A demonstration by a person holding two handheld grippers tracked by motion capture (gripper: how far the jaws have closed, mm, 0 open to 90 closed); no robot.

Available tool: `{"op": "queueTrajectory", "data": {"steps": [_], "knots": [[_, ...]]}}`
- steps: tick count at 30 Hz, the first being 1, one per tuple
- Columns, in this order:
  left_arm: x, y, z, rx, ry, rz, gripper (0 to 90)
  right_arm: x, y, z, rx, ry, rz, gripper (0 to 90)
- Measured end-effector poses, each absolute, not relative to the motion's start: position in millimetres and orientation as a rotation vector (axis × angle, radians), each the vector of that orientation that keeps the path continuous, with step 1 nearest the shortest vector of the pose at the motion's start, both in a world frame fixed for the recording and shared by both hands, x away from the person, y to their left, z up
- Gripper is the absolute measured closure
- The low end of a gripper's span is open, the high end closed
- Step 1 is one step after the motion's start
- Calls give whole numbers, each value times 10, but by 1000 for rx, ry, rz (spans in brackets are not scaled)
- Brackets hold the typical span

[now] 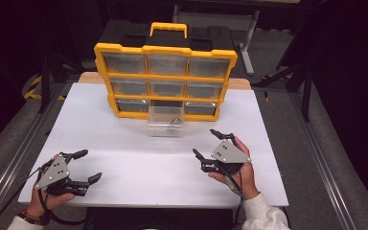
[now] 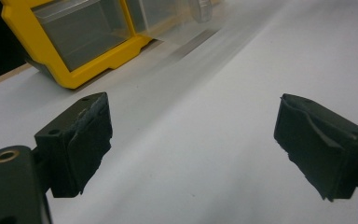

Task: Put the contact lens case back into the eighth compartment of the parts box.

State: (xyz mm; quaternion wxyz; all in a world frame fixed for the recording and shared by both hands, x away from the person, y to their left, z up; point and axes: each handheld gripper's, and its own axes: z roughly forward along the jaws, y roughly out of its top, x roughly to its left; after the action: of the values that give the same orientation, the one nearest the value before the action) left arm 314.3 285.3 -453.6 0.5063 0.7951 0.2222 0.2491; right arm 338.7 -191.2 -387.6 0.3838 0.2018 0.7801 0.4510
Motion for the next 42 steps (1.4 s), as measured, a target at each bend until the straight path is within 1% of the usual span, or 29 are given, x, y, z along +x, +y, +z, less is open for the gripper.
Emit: {"op": "queueTrajectory", "data": {"steps": [19,28,42], "knots": [[3143,2846,-4539,1923,532,601,123,3243,-2113,-4121,483,2012,1073,204],[3148,2836,-4544,1927,532,595,122,3220,-2266,-4329,585,2016,1090,192],[3171,2822,-4553,1932,530,586,122,3218,-2581,-4523,696,2024,1087,120]]}}
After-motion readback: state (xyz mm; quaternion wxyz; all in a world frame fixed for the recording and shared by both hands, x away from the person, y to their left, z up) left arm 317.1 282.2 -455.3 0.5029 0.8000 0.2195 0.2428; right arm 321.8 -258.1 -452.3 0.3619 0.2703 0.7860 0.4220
